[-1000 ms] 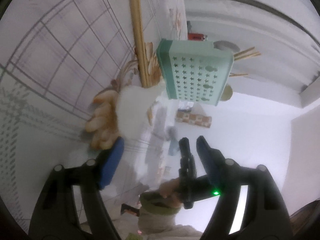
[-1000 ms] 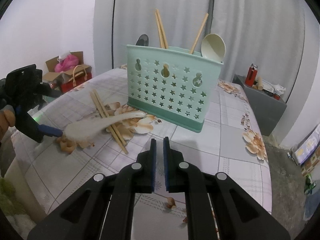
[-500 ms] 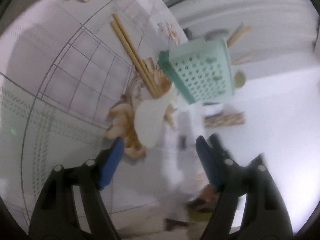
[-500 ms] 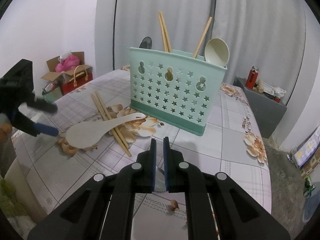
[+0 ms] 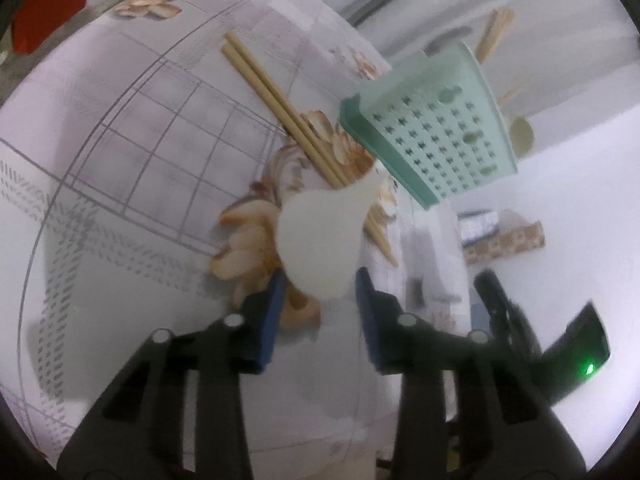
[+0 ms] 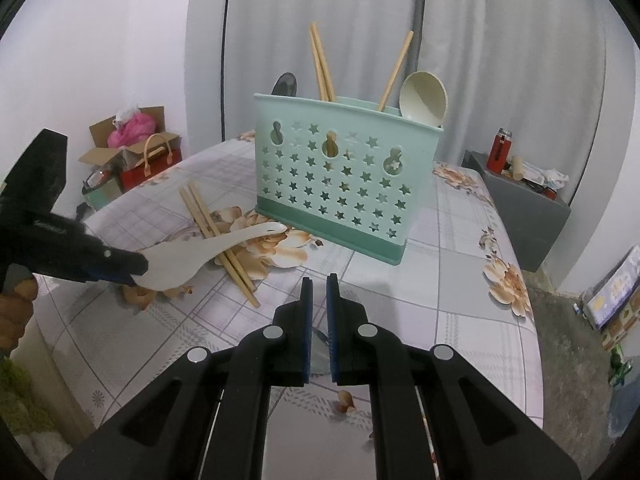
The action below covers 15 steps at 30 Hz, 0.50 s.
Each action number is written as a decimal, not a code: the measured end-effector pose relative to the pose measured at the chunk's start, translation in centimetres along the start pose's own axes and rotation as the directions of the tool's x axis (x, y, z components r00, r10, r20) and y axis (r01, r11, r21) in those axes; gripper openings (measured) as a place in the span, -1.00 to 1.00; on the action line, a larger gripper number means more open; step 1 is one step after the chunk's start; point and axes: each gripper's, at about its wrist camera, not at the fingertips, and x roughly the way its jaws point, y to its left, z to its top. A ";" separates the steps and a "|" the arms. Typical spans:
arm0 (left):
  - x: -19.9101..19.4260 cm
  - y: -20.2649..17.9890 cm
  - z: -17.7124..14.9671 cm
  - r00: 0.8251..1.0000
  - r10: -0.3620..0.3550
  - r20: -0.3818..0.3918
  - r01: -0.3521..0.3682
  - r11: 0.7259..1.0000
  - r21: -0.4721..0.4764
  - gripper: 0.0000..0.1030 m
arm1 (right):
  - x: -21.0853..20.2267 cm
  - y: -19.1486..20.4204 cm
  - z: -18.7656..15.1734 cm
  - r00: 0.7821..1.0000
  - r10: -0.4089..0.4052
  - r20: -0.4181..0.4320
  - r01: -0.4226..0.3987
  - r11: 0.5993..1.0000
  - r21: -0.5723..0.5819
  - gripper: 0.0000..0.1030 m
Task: Organize utensils
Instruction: 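Lift and turn the white paddle with the left gripper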
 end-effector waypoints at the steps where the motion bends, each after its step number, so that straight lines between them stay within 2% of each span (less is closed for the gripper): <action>1: 0.1 0.2 0.1 1.000 -0.001 0.003 0.001 1.000 -0.018 -0.52 | 0.0 -0.1 0.0 1.000 -0.001 0.000 0.001 1.000 0.000 -0.86; 4: 0.4 0.5 0.3 1.000 0.005 0.015 -0.005 0.999 -0.049 -0.70 | -0.1 -0.2 -0.2 1.000 -0.007 -0.004 0.007 1.000 -0.003 -0.86; 7: 0.5 0.5 0.5 0.999 0.019 0.026 -0.018 0.999 -0.045 -0.77 | -0.1 -0.1 -0.3 1.000 -0.012 -0.013 0.012 1.000 -0.019 -0.86; 10: 0.6 0.1 0.7 0.997 0.064 0.036 -0.064 0.998 0.002 -0.88 | 0.2 0.4 -0.5 0.999 0.005 -0.050 -0.009 0.997 -0.076 -0.86; 15: -0.3 -0.1 1.4 0.989 0.130 0.077 -0.136 0.988 0.078 -0.91 | 1.3 1.8 -1.4 0.989 0.023 -0.143 -0.051 0.979 -0.197 -0.85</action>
